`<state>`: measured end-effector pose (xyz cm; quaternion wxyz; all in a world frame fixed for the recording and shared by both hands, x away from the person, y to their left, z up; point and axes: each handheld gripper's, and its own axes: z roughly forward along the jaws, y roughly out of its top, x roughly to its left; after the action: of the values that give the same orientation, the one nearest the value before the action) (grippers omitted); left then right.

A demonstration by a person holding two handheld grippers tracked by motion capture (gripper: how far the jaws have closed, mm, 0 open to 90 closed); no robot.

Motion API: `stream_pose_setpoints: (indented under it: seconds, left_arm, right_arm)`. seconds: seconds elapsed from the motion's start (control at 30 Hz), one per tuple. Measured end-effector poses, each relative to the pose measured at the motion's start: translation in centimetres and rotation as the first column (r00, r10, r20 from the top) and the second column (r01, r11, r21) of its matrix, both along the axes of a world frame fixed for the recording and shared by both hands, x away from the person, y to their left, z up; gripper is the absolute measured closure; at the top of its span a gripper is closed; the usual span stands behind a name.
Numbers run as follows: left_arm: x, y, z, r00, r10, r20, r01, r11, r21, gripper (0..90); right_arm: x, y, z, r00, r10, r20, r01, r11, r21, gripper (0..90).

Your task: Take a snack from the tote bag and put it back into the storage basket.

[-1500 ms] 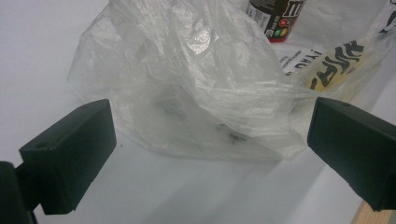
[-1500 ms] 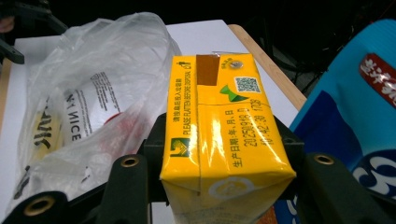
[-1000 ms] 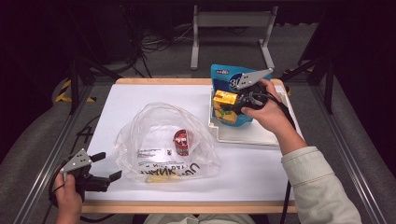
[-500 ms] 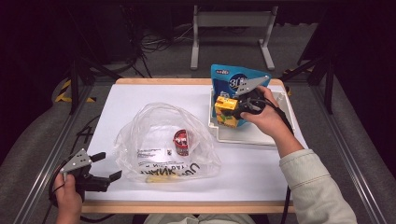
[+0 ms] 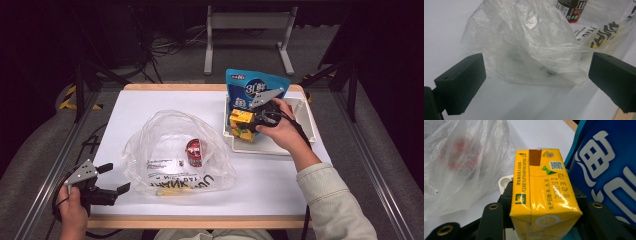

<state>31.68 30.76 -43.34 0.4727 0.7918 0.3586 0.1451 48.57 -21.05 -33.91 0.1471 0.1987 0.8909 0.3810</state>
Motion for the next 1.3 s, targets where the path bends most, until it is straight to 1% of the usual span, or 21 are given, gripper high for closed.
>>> stream_pose_setpoints:
  seconds: [0.1, 0.2, 0.23, 0.27, 0.37, 0.43, 0.7, 0.87, 0.9, 1.0, 1.3]
  left_arm:
    - [0.0, 0.0, 0.0, 1.0, -0.001, 0.0, 0.001, 1.0, 0.0, 1.6]
    - [0.0, 0.0, 0.0, 1.0, 0.0, 0.0, 0.0, 1.0, 0.0, 1.6]
    - [0.0, 0.0, 0.0, 1.0, 0.0, 0.001, 0.0, 1.0, 0.0, 1.6]
    - [0.0, 0.0, 0.0, 1.0, -0.001, 0.0, 0.001, 1.0, 0.0, 1.6]
    - [0.0, 0.0, 0.0, 1.0, -0.001, 0.002, 0.001, 1.0, -0.001, 1.6]
    - [0.0, 0.0, 0.0, 1.0, -0.001, 0.003, 0.001, 1.0, -0.001, 1.6]
    - [0.0, 0.1, 0.0, 1.0, -0.001, 0.003, 0.001, 1.0, -0.001, 1.6]
    - [0.0, 0.1, 0.0, 1.0, -0.001, 0.005, 0.001, 1.0, -0.001, 1.6]
    - [0.0, 0.0, 0.0, 1.0, -0.001, 0.003, 0.001, 1.0, -0.001, 1.6]
    - [0.0, 0.0, 0.0, 1.0, 0.001, 0.0, -0.001, 1.0, 0.0, 1.6]
    - [0.1, -0.1, 0.0, 1.0, -0.005, 0.002, 0.005, 1.0, 0.005, 1.5]
  right_arm:
    - [0.1, 0.0, -0.4, 1.0, -0.003, -0.008, 0.003, 1.0, -0.003, 53.9]
    - [0.2, 0.0, -0.6, 0.9996, -0.004, -0.027, 0.004, 1.0, -0.027, 53.9]
    - [0.2, 0.0, -0.6, 0.9996, -0.004, -0.027, 0.004, 1.0, -0.027, 53.9]
    - [0.2, 0.1, -0.8, 0.9993, -0.006, -0.037, 0.004, 0.999, -0.041, 54.0]
    - [0.3, 0.2, -1.0, 0.999, -0.005, -0.044, 0.003, 0.999, -0.049, 53.9]
    - [0.3, 0.3, -1.2, 0.9984, -0.007, -0.056, 0.003, 0.998, -0.057, 53.9]
    - [0.5, 0.3, -1.5, 0.9974, -0.011, -0.071, 0.006, 0.997, -0.074, 53.8]
    - [0.6, 0.3, -2.0, 0.9956, -0.019, -0.092, 0.01, 0.995, -0.1, 53.6]
    - [0.6, 0.2, -2.1, 0.9962, -0.016, -0.085, 0.008, 0.996, -0.086, 53.6]
    - [0.5, 0.0, -2.2, 0.9958, -0.021, -0.089, 0.014, 0.997, -0.077, 53.4]
    - [0.4, -0.7, -2.2, 0.9957, -0.031, -0.087, 0.023, 0.995, -0.095, 51.8]
